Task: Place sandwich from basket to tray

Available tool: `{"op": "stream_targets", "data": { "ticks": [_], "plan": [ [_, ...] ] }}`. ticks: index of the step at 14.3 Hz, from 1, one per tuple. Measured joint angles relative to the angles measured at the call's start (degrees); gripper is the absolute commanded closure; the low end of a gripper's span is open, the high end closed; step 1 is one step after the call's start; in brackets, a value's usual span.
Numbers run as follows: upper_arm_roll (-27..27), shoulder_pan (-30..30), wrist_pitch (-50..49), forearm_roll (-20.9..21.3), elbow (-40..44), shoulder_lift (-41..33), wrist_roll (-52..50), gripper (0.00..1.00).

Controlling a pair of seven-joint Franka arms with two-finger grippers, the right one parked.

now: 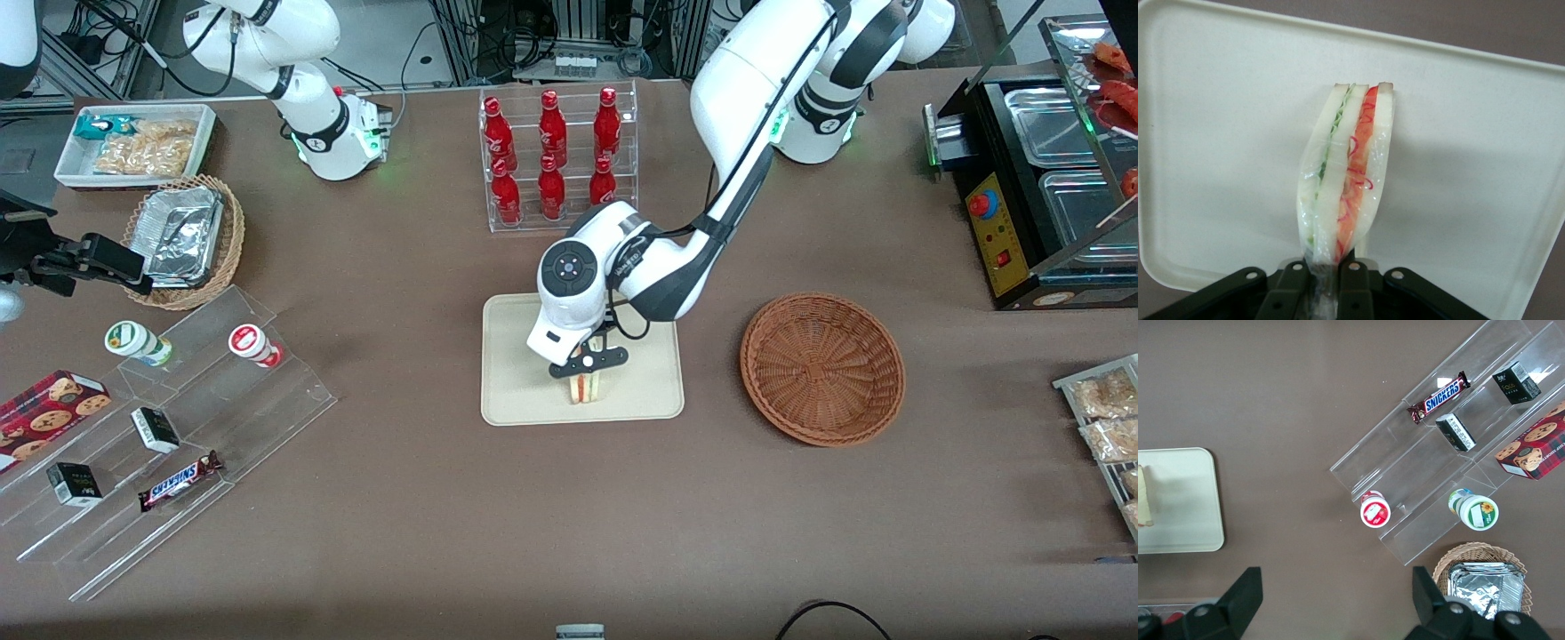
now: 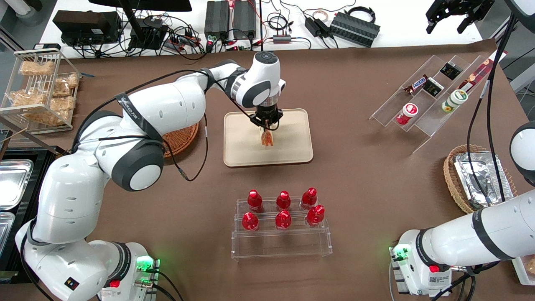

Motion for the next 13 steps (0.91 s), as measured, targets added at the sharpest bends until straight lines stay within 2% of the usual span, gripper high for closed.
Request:
{"op": "stream_targets", "data": {
  "ticks": [7, 10, 13],
  "plan": [
    [0.29, -0.14, -0.34, 0.00, 1.82, -0.37, -1.32, 0.00],
    [1.00, 0.10, -4.54, 0.08, 3.17, -3.31, -1.46, 0.00],
    [4.53, 0.76, -10.32, 0.15, 3.48, -7.91, -1.58, 0.00]
  ]
}}
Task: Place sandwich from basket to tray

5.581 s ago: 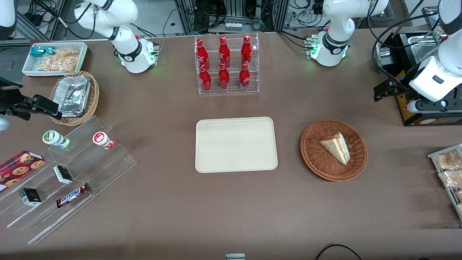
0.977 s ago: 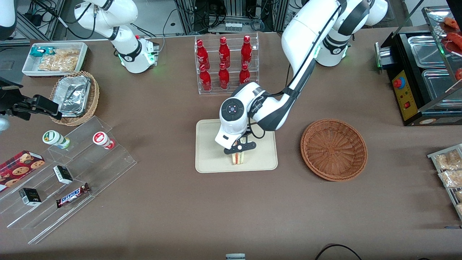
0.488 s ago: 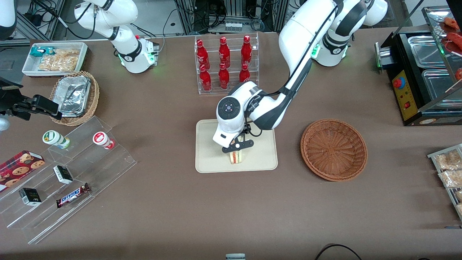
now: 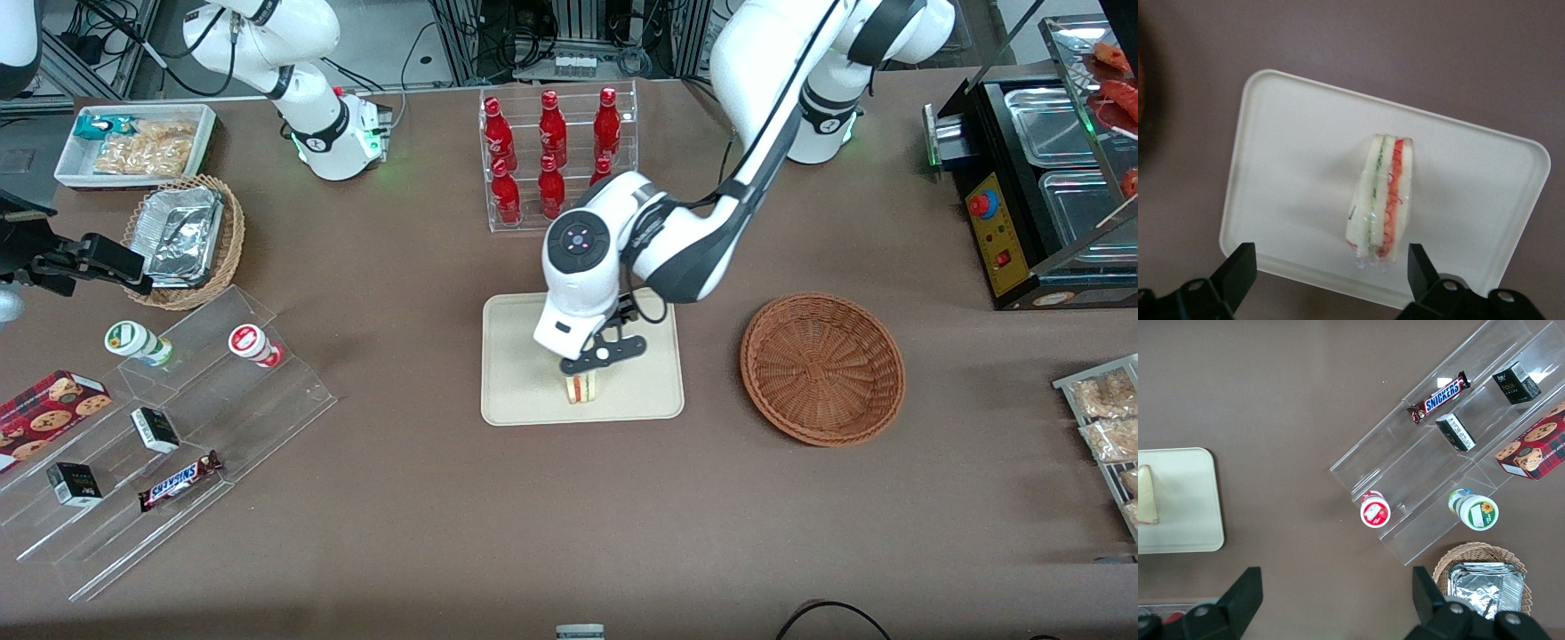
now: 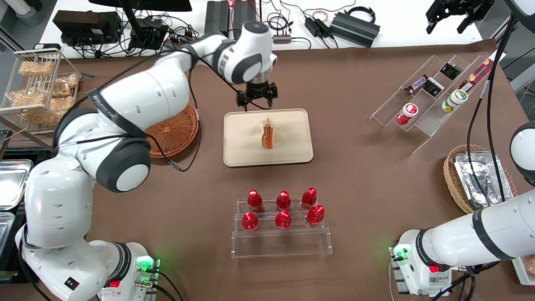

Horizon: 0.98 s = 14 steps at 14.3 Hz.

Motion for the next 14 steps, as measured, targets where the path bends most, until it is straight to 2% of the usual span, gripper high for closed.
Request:
{"op": "stream_targets", "data": {
  "ticks": [3, 6, 14],
  "plan": [
    [0.98, 3.97, -2.44, 0.01, -0.39, -3.66, 1.29, 0.00],
    [1.00, 8.67, -4.55, -0.01, -3.45, -6.43, 8.68, 0.00],
    [1.18, 19.99, -7.06, -0.48, -23.62, -25.18, 34.12, 0.00]
  ]
}}
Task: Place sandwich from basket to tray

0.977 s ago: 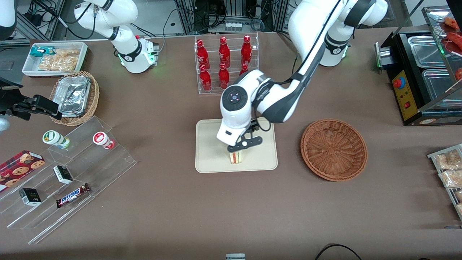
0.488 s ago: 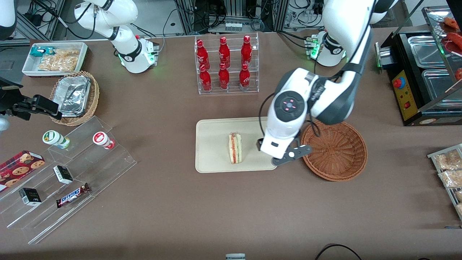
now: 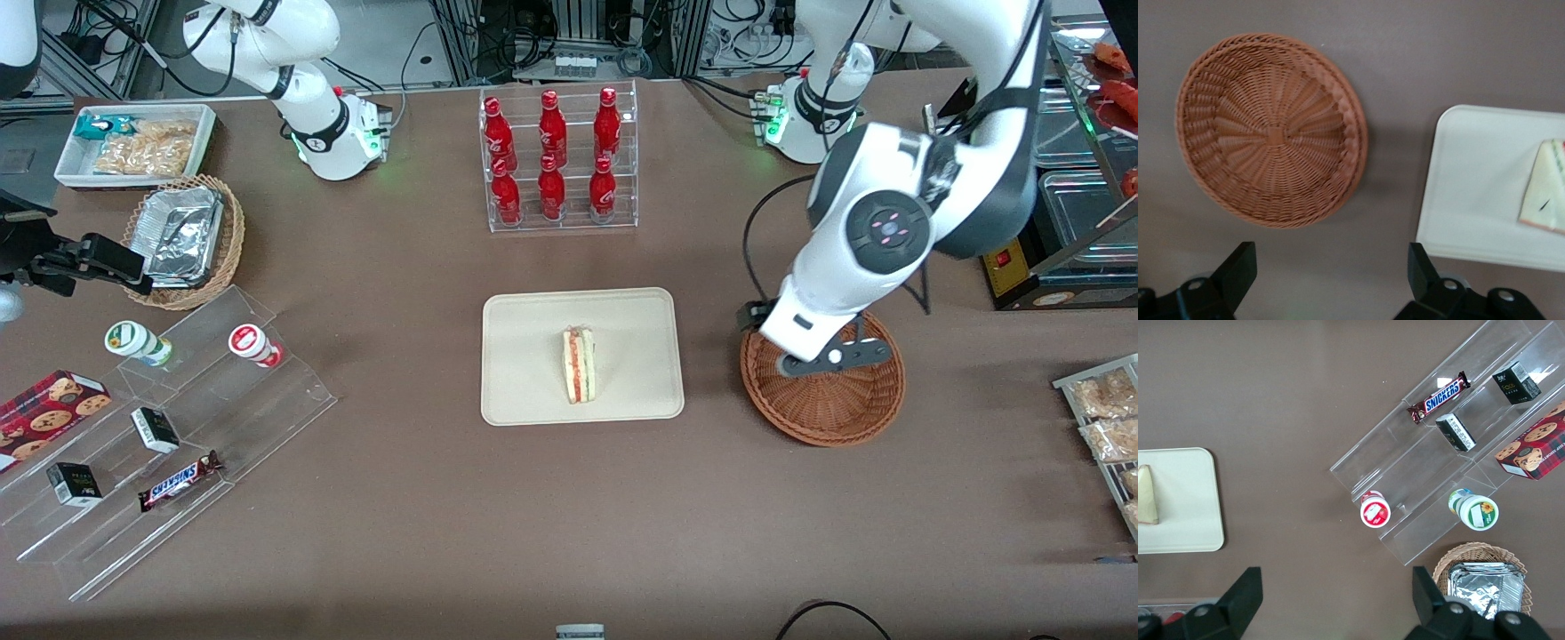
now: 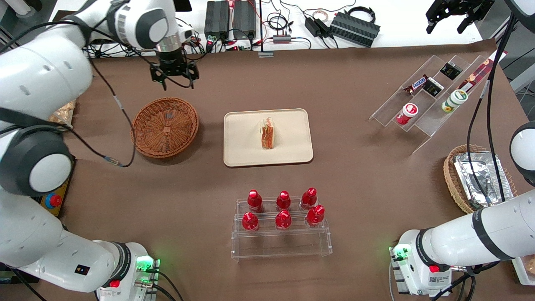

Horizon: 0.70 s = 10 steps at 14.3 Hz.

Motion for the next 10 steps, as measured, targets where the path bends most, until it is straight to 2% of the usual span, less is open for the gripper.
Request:
{"op": "stream_targets", "data": {
  "ticks": [2, 5, 7, 10],
  "plan": [
    [-0.17, 3.35, -2.46, 0.00, -4.06, -4.76, 8.91, 0.00],
    [-1.03, 10.45, -8.45, -0.02, -5.13, -9.88, 22.36, 0.00],
    [-1.59, 14.27, -10.59, -0.03, -4.08, -12.29, 27.32, 0.00],
    [-1.18, 16.68, -12.01, -0.03, -0.87, -14.08, 29.68, 0.00]
  ]
}}
